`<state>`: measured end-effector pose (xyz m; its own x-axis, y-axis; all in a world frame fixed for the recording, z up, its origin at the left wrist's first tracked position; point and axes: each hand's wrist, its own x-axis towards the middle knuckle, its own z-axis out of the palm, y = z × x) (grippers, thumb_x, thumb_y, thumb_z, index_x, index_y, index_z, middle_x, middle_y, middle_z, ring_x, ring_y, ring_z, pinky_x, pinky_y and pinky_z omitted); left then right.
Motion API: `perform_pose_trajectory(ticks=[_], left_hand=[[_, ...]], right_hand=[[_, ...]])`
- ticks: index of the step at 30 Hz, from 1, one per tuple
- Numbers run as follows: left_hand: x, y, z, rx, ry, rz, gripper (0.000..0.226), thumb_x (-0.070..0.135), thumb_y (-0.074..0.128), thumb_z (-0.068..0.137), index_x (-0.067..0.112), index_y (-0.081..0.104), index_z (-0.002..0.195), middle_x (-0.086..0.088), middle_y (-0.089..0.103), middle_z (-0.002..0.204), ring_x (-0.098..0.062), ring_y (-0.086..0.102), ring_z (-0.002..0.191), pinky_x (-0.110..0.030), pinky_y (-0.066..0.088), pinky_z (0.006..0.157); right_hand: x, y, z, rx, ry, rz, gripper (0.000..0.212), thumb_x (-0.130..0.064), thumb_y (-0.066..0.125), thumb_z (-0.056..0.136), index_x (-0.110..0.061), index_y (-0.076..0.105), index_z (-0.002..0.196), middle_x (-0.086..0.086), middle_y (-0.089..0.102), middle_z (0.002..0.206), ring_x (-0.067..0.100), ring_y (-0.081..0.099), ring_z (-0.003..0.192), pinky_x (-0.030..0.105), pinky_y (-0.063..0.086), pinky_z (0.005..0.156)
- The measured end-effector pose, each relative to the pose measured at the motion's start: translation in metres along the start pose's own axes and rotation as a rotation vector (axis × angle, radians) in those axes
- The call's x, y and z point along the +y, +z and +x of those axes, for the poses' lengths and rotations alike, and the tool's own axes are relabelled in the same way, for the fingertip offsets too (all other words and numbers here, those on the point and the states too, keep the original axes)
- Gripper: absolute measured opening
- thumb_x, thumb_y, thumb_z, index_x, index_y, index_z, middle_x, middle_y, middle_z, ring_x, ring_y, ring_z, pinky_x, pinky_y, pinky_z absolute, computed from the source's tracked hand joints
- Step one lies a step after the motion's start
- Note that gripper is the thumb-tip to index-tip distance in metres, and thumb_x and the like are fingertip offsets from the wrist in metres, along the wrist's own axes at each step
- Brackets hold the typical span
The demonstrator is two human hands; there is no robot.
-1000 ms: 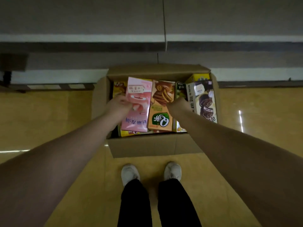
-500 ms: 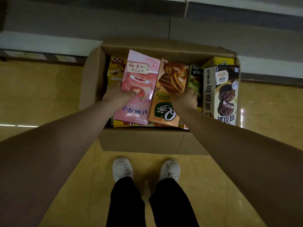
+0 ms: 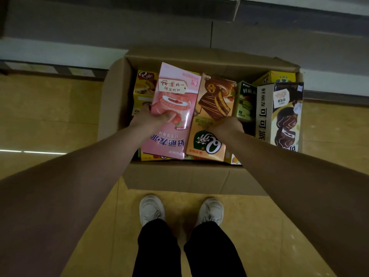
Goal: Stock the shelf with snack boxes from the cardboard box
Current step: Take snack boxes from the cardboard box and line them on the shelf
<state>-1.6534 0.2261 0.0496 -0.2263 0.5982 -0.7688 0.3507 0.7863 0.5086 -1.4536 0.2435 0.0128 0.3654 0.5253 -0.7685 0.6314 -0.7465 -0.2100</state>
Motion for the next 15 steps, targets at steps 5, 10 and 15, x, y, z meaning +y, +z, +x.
perform_pose_trajectory(ticks=[5,10,15], left_hand=[[0.0,-0.011,-0.001,0.031,0.012,-0.081,0.064,0.043,0.08,0.072,0.021,0.054,0.126,0.001,0.063,0.119,-0.023,0.062,0.107,-0.035,0.05,0.089],[-0.018,-0.017,-0.003,-0.048,-0.022,-0.156,0.082,0.05,0.083,0.057,0.021,0.056,0.128,0.001,0.067,0.119,-0.02,0.065,0.103,-0.036,0.051,0.093],[-0.031,-0.013,0.0,-0.037,-0.033,-0.256,0.077,0.049,0.08,0.06,0.024,0.056,0.129,0.001,0.067,0.119,-0.021,0.064,0.105,-0.042,0.05,0.097]], right_hand=[[-0.005,-0.003,-0.009,0.066,0.025,0.201,0.085,-0.06,0.068,0.049,-0.016,0.054,0.12,0.008,0.059,0.117,0.03,0.058,0.105,0.045,0.05,0.092],[-0.002,-0.008,-0.016,0.151,-0.213,0.411,0.038,-0.04,0.06,0.079,-0.025,0.037,0.105,0.008,0.054,0.114,0.027,0.056,0.102,0.041,0.05,0.085],[0.002,-0.021,-0.015,-0.029,-0.245,0.526,0.039,-0.028,0.066,0.086,-0.026,0.035,0.111,-0.009,0.055,0.096,0.009,0.06,0.086,0.03,0.054,0.073]])
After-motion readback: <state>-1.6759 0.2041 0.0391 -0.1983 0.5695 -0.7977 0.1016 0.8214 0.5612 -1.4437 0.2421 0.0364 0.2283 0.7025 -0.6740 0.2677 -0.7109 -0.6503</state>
